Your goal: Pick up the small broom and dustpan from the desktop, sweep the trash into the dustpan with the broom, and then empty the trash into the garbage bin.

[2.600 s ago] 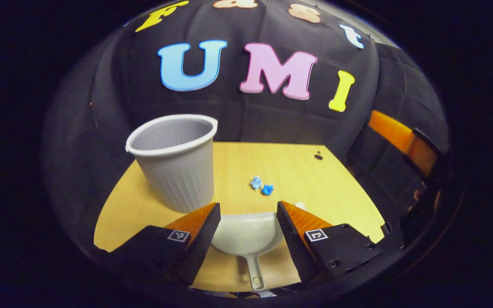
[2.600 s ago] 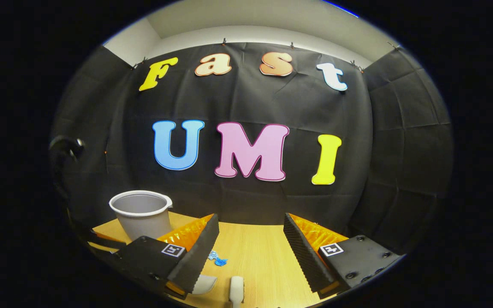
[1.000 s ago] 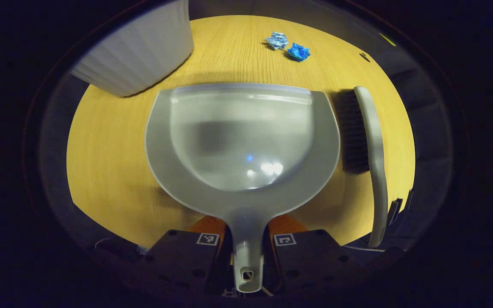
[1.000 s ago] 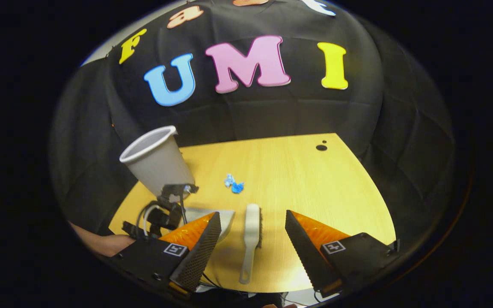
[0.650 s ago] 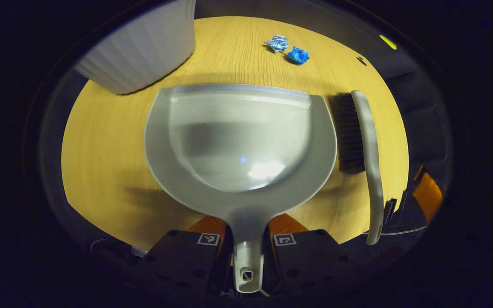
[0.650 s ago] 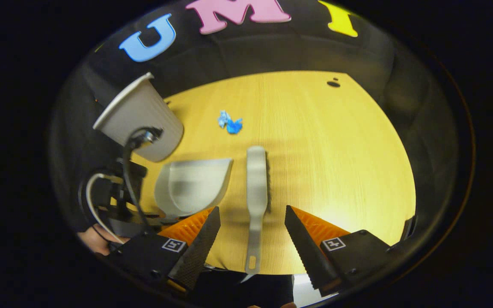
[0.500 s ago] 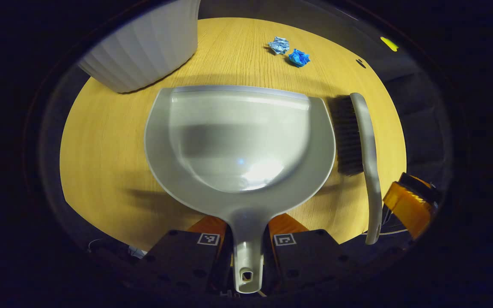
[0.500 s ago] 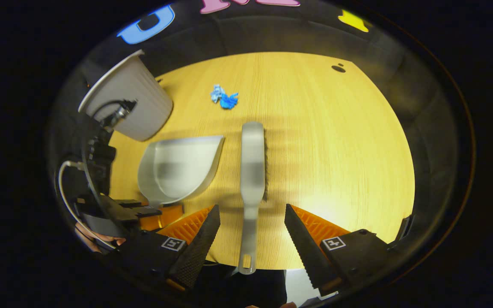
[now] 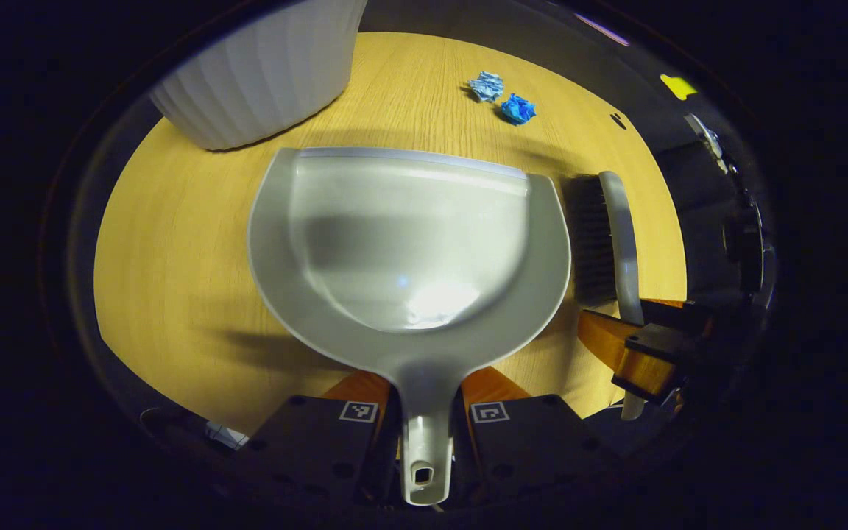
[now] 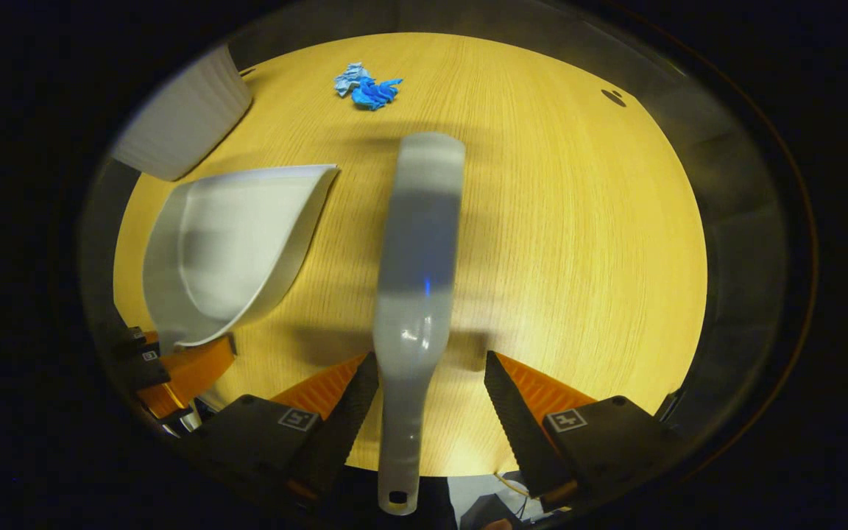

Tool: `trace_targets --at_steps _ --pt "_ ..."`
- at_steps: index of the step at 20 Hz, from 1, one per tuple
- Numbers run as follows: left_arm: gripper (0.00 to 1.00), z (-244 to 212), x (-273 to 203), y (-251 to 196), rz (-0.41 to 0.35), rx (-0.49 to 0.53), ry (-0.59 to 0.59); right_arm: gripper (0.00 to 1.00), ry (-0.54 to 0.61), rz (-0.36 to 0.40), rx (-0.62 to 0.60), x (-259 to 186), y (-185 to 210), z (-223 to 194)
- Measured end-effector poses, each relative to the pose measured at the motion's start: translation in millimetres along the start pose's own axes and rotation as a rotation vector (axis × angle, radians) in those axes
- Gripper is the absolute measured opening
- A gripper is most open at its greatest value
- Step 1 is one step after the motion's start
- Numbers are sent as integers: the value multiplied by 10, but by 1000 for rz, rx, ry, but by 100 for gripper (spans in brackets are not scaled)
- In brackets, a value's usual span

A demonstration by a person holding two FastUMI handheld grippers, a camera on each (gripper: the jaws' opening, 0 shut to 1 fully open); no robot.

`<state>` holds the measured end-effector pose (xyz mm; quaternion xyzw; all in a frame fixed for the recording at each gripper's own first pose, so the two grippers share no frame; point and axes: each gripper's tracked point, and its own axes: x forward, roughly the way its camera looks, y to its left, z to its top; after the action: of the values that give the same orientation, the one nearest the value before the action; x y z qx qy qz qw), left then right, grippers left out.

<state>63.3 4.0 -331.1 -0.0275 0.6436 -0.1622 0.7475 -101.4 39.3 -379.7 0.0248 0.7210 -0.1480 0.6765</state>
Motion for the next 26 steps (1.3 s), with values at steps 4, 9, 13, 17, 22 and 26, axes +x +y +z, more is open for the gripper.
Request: trace_targets --at_steps 4,9,13,17,22,26 --pt "30 3 3 -1 13 -7 10 92 15 51 59 110 64 76" --pt "30 18 -2 1 16 -11 23 30 39 104 47 95 52 186" --pt "30 23 8 38 19 38 36 30 -14 180 20 4 -83 531" --pt "29 20 -42 186 54 189 68 30 -82 42 -135 -56 -630 1165" --pt "30 295 -118 392 102 361 104 30 -158 -17 -304 -166 -749 2089" --pt "30 536 -159 532 137 445 142 40 -208 -67 -506 -152 -644 2900"
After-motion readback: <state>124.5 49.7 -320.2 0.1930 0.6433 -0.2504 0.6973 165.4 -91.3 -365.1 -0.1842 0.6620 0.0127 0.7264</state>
